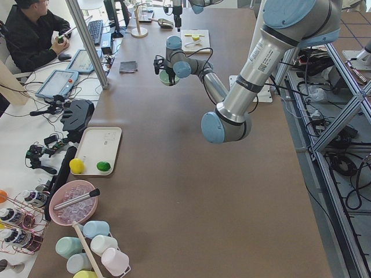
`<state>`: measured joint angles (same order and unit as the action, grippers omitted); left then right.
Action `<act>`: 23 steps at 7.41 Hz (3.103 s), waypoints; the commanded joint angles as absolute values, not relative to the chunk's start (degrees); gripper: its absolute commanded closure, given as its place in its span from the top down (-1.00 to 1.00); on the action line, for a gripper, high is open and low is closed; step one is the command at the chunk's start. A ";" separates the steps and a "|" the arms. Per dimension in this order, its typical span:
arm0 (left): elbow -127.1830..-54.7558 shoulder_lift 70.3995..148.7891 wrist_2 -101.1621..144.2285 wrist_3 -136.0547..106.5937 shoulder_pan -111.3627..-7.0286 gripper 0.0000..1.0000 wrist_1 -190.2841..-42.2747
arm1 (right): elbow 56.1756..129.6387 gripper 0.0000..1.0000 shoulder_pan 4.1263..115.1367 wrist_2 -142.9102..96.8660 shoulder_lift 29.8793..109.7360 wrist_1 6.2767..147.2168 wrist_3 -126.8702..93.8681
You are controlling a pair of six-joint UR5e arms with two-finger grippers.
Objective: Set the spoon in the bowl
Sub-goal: 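Slide the bowl to table center with left gripper while right gripper nears board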
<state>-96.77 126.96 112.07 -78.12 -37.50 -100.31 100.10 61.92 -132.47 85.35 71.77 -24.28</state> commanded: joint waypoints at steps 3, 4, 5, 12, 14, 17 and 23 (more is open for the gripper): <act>-92.11 128.67 105.73 -78.84 -31.47 -1.00 -100.99 | 100.02 1.00 57.40 -130.61 85.78 71.19 -24.52; -91.85 128.67 105.82 -78.75 -30.68 -1.00 -101.25 | 100.11 1.00 57.39 -130.52 85.87 71.19 -24.52; -91.85 128.67 105.82 -78.75 -29.89 -1.00 -101.42 | 100.11 1.00 57.39 -130.52 85.87 71.28 -24.52; -96.05 127.88 108.06 -78.14 -33.46 0.95 -105.73 | 99.14 1.00 54.68 -127.98 85.34 71.28 -24.61; -98.69 126.22 113.89 -77.61 -37.78 0.95 -105.64 | 98.88 0.98 52.48 -126.31 86.13 71.28 -25.05; -98.88 125.60 113.99 -74.01 -39.11 0.95 -105.64 | 99.31 0.83 51.16 -126.30 88.85 71.28 -25.05; -98.79 125.07 114.17 -73.13 -39.20 0.95 -105.73 | 100.55 -1.00 48.52 -125.51 89.82 71.28 -28.39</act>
